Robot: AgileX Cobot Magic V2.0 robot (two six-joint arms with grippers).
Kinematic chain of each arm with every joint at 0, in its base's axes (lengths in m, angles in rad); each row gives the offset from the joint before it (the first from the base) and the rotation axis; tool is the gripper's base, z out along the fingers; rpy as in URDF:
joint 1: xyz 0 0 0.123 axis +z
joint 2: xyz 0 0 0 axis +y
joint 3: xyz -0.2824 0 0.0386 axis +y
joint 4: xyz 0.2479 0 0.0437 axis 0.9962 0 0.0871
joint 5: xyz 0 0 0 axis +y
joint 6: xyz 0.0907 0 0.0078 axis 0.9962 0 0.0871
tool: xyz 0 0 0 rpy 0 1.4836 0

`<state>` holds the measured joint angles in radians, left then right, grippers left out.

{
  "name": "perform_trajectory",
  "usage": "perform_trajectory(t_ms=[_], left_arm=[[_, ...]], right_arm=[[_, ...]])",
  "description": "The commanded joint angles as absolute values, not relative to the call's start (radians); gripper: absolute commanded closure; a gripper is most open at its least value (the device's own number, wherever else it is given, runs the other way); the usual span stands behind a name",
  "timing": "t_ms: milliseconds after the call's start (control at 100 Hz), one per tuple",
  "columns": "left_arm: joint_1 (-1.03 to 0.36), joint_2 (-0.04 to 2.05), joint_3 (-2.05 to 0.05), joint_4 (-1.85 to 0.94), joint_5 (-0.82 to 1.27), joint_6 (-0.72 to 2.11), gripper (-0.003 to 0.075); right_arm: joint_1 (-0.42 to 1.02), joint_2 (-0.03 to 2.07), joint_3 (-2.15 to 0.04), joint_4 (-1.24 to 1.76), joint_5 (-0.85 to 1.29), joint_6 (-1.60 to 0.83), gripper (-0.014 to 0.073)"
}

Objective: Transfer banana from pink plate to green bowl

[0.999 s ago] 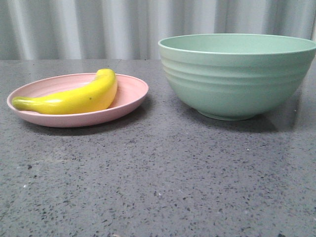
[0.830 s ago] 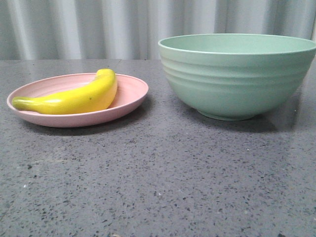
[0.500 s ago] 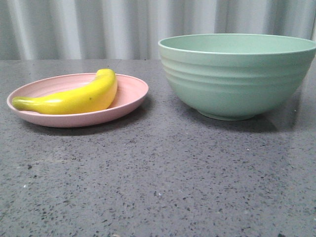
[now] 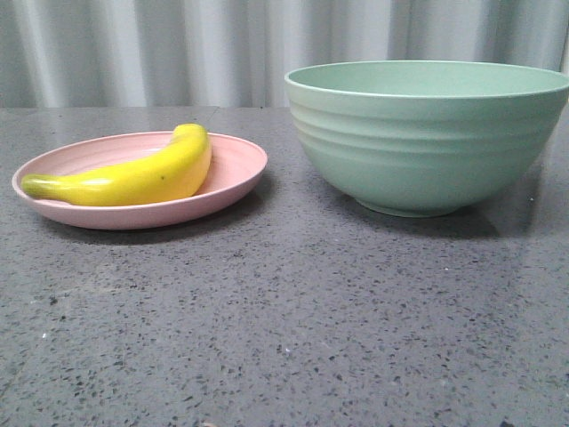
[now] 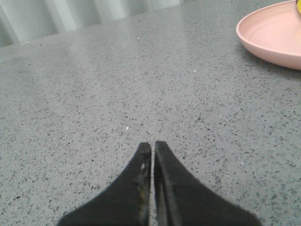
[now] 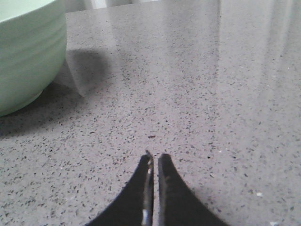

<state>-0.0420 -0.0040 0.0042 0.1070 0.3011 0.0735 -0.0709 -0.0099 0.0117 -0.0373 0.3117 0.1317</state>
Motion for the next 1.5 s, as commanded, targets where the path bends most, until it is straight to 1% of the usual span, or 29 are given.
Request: perform_trajectory(t_ms=[0, 180, 320, 510, 820, 1489], left_arm=[[-0.04, -0.033, 0.013, 0.105, 0.204, 0.072, 0.0741], [-0.04, -0.033, 0.013, 0.061, 0.164, 0.072, 0.0741], [-0.04, -0.033, 0.013, 0.061, 0.159, 0.072, 0.0741], [-0.04, -0.033, 0.013, 0.061, 0.084, 0.072, 0.0741], [-0.04, -0.033, 0.013, 0.064, 0.049, 0.072, 0.0741], [-0.04, -0.033, 0.013, 0.064, 0.048, 0.072, 0.0741]], right_arm=[[-0.076, -0.029, 0.034, -0.053, 0.24, 0.129, 0.0656], [-0.076, -0.029, 0.034, -0.053, 0.228, 0.129, 0.0656], [-0.076, -0.029, 0.034, -0.053, 0.176, 0.129, 0.0656], [-0.076, -0.029, 0.034, -0.068, 0.141, 0.129, 0.0656], [-0.076, -0.029, 0.034, -0.068, 0.021, 0.129, 0.0656], [-0.076, -0.029, 0.034, -0.068, 0.026, 0.129, 0.0656]])
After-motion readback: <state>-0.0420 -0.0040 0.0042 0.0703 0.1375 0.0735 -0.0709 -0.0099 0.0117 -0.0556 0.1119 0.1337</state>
